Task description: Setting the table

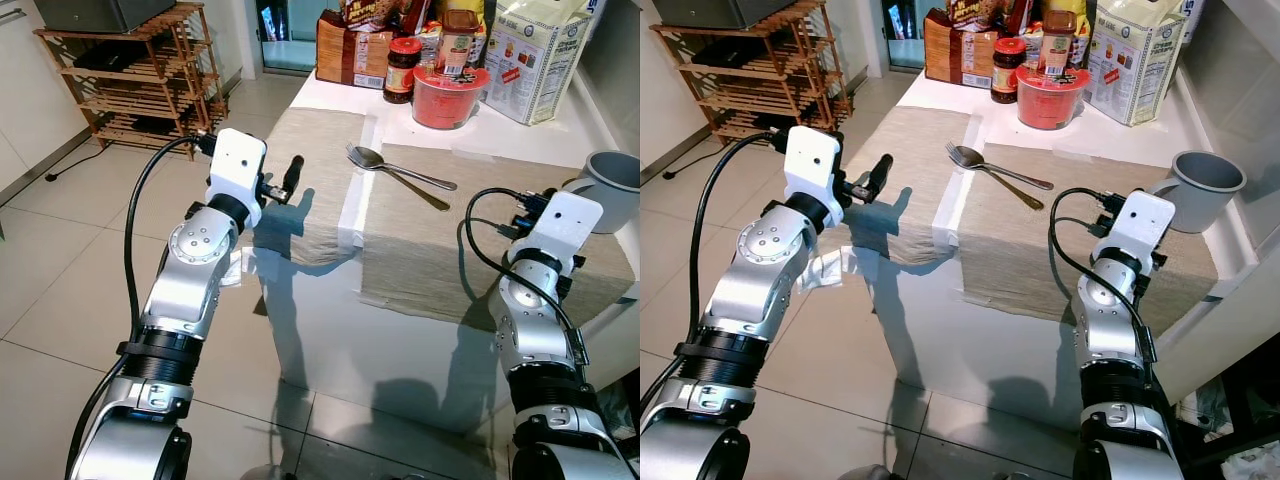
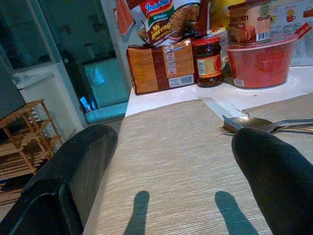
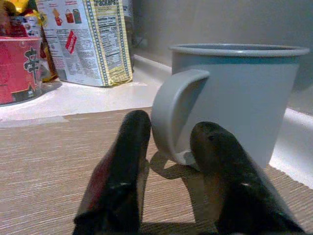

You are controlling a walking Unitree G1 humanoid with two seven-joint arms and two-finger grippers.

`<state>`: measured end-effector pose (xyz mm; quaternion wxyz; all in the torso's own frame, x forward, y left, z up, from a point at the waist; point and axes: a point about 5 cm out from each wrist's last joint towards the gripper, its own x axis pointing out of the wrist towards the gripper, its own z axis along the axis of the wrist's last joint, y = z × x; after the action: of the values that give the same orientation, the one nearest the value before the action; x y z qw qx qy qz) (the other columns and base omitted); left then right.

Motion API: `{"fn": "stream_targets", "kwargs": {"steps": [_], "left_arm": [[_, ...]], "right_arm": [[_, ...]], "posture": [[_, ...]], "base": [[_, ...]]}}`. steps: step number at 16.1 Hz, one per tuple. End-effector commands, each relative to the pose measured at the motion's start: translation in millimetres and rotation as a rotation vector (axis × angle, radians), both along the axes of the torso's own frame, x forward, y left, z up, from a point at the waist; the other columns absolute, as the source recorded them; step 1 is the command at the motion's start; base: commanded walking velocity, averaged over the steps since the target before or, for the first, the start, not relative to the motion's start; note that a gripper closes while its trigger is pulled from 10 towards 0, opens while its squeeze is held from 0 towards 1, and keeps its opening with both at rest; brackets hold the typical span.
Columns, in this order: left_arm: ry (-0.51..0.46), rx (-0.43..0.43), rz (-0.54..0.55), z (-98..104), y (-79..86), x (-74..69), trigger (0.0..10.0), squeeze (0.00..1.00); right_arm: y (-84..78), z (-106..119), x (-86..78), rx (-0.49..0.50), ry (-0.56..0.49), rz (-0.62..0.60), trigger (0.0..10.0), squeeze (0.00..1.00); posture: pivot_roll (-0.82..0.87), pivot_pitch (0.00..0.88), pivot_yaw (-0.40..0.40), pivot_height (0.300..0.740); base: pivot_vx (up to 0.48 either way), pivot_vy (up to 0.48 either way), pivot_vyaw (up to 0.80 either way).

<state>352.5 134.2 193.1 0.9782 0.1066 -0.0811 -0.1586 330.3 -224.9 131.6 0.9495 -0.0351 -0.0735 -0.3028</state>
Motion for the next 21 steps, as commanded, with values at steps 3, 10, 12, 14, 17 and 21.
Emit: {"fn": "stream_targets", "kwargs": {"steps": [3,10,12,14,17,21], "left_arm": [[-0.019,0.014,-0.003,5,-1.4,1.8,10.0,0.0],[-0.016,0.01,-0.012,4,-4.3,1.3,10.0,0.0],[-0.013,0.01,-0.014,4,-4.9,1.3,10.0,0.0],[-0.01,0.01,-0.014,3,-5.6,1.0,10.0,0.0],[-0.008,0.007,-0.015,2,-6.8,0.5,10.0,0.0],[0.003,-0.007,-0.013,-2,-11.4,-3.6,10.0,0.0]], "right_arm": [[3.9,1,0.6,0.005,-0.017,0.034,0.0,0.0],[8.2,-3,-0.4,0.008,0.002,0.077,0.0,0.0],[14.0,-5,0.1,0.029,0.003,0.129,0.0,0.0],[32.6,2,2.8,0.012,-0.033,0.246,0.0,0.0],[49.9,11,4.7,-0.004,-0.083,0.357,0.0,0.0],[80.3,32,-1.7,-0.136,-0.171,0.559,0.0,0.0]], "posture": [[0.09,0.0,0.027,0.74],[0.08,0.0,0.03,0.74],[0.08,0.0,0.031,0.74],[0.08,0.0,0.03,0.74],[0.08,0.0,0.028,0.74],[0.08,0.0,0.028,0.74]], "base": [[0.0,0.0,0.0],[0.0,0.0,0.0],[0.0,0.0,0.0],[0.0,0.0,0.0],[0.0,0.0,0.0],[0.0,0.0,0.0]]}}
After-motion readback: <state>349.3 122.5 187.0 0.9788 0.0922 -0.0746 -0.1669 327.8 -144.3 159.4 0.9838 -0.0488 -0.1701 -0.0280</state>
